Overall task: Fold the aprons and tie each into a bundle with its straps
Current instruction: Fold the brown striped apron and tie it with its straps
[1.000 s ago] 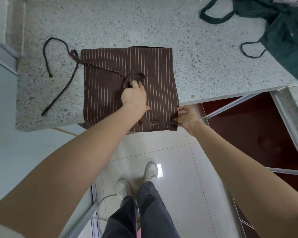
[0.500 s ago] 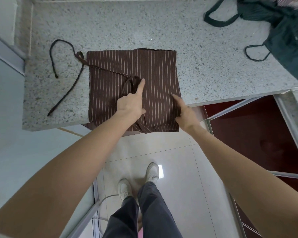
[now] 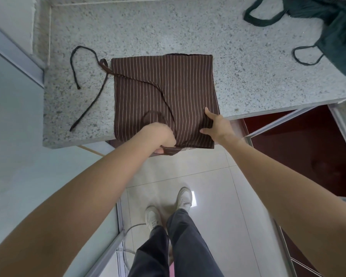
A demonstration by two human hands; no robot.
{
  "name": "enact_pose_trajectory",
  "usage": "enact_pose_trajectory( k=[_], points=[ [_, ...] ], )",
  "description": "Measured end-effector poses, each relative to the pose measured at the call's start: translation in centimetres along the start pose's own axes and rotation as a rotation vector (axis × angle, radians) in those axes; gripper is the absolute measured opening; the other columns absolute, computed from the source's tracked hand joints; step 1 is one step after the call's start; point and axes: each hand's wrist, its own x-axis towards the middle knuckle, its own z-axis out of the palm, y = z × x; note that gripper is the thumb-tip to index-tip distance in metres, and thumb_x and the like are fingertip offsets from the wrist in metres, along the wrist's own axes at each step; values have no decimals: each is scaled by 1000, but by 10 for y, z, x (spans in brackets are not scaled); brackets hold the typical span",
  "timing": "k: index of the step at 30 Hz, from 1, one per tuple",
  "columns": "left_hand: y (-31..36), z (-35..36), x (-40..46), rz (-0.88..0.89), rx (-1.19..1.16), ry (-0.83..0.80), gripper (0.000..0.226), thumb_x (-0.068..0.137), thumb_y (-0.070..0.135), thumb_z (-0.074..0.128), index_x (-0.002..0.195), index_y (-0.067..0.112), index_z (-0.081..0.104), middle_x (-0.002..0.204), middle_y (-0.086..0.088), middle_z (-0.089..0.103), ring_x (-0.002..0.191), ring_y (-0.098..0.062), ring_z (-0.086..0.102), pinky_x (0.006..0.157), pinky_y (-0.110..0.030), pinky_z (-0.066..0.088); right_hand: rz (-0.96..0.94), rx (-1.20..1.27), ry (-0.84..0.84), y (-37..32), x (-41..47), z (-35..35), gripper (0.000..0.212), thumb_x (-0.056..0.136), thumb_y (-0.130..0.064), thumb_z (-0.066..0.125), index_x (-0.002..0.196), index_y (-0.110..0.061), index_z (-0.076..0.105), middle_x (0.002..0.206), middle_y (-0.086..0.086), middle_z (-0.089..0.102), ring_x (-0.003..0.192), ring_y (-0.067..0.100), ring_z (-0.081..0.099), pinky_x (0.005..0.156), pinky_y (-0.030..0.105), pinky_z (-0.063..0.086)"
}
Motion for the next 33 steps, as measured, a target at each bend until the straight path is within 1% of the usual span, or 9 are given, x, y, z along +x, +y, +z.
enact_pose_trajectory(
  k=[3,5,8,12,15,19,24,27,33],
  points=[
    [3,2,1,-37,-111,-393,45,94,23,41,118,-12,54,41,-1,46,36,-8,43,40,-14,33,11,-63,10,-1,0,2,78,88,-11,64,149,-27,19,133,15,55,101,30,64,89,35,51],
    [9,2,-2,81,-157,-371,60,97,44,37,97,-10,65,41,0,49,28,-6,36,32,-14,26,4,-78,10,1,2,1,78,88,-10,64,149,-27,20,129,15,58,104,30,63,89,37,50],
    [16,-2,0,350,-329,165,58,95,50,42,74,3,69,43,6,57,37,-10,48,49,-20,43,-21,-70,15,3,5,-2,75,87,-12,65,148,-26,24,125,13,60,105,29,61,88,35,49],
    [6,-11,19,354,-112,799,29,96,32,47,115,13,57,106,-4,65,101,-21,60,83,-37,47,-24,-70,22,6,5,-3,67,90,-22,62,147,-30,28,118,13,63,101,28,62,81,37,51],
    [0,-15,44,351,95,731,70,88,35,61,145,12,26,152,-7,26,140,-23,24,111,-39,27,-20,-86,47,12,7,-2,65,90,-19,62,145,-33,30,111,12,66,95,27,63,76,37,52],
    [-8,-26,65,298,106,619,107,74,56,68,151,20,3,158,-6,-9,146,-24,-7,118,-42,4,-38,12,57,21,11,3,66,90,-10,60,144,-36,33,100,9,64,82,22,61,70,33,51],
    [0,-45,63,252,244,558,109,63,64,72,148,37,11,157,-11,6,143,-34,10,110,-58,15,-132,-326,331,15,10,4,51,91,-9,52,137,-30,46,111,11,42,108,27,38,89,32,43],
    [9,-51,63,207,351,584,119,57,68,74,148,37,5,152,-14,16,138,-36,22,108,-57,21,-119,-89,290,-2,24,-5,37,90,-12,53,127,-12,52,120,15,40,113,29,38,93,28,35],
    [11,-58,68,184,432,602,125,51,73,73,148,38,3,152,-14,11,137,-37,19,108,-54,21,147,303,247,-23,75,-31,48,89,-27,60,126,-3,43,123,15,53,110,30,53,84,33,43]
  ],
)
